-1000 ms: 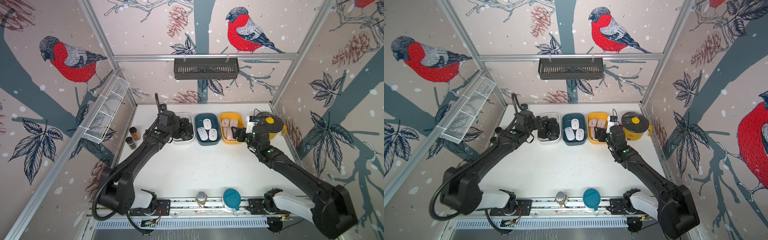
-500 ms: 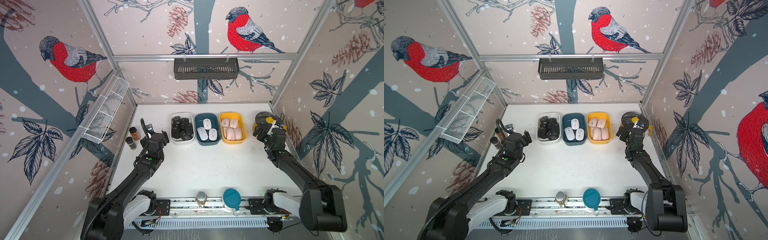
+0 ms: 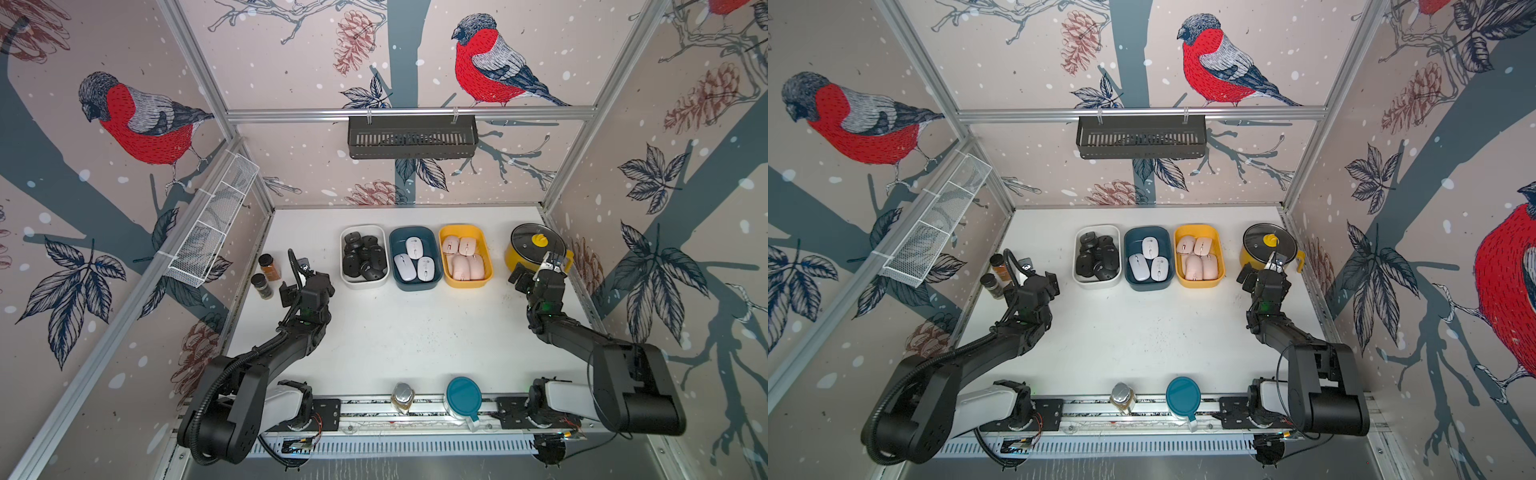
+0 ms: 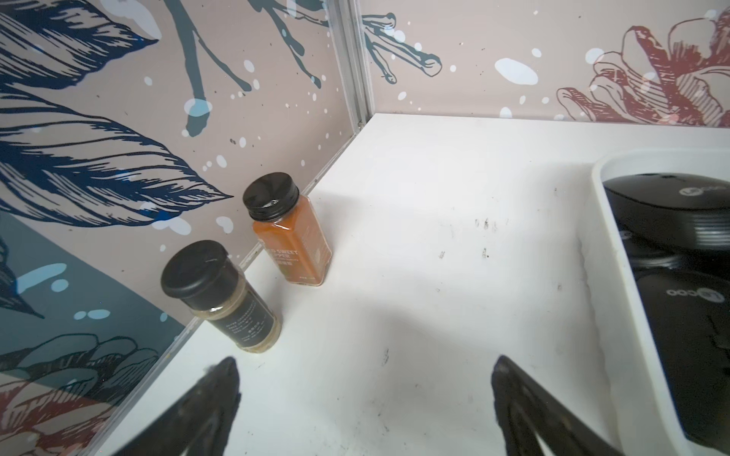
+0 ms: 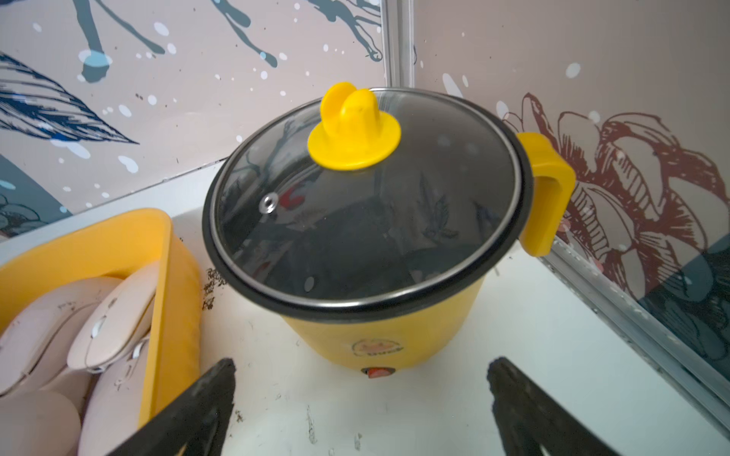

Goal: Place the mice by color into the storage box
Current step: Reset both arms

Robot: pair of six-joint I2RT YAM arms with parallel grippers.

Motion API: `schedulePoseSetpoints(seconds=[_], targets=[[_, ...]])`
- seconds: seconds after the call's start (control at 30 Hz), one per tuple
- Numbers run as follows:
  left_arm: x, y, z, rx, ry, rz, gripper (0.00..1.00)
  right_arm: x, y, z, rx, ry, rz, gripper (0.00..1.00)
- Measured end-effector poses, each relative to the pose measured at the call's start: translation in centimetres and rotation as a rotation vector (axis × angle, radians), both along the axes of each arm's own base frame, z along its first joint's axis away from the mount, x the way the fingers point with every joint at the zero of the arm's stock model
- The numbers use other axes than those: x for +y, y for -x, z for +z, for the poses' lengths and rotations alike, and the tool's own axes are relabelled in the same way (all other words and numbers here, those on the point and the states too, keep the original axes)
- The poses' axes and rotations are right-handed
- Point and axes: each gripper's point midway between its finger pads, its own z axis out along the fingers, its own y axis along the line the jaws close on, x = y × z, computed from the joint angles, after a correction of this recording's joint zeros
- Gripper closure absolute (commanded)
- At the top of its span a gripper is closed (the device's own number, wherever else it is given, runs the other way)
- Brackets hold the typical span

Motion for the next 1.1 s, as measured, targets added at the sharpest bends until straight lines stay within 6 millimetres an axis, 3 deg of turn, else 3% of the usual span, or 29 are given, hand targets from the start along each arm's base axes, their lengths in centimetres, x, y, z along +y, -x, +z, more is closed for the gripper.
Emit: schedulePoseSetpoints(seconds=[0.23,0.43,0.67,0.83,1.1], targets=[[-0.7,-0.3,-1.0,-0.067,-0.003,-0.104,0.02,1.7,0.0,-0.2,-0.047,0.115,0.052,0.0],[-1.1,-1.6,-0.2,-0.147,0.019,-0.176,0.03,3.2,0.2,-0.6,-0.08,0.2,0.12,0.0],[-1.0,-2.7,-2.1,-0.123,0.044,-0.232,0.03,3.0,0.3,0.0,-0.131,0.217,0.128,0.01],[-0.5,-4.4,-0.5,-0.168,0.093,-0.252,0.03,2.4,-0.6,0.5,-0.143,0.207,0.125,0.01],[-1.1,-4.6,-1.2,-0.14,0.128,-0.292,0.01,2.4,-0.8,0.3,-0.141,0.181,0.134,0.01]])
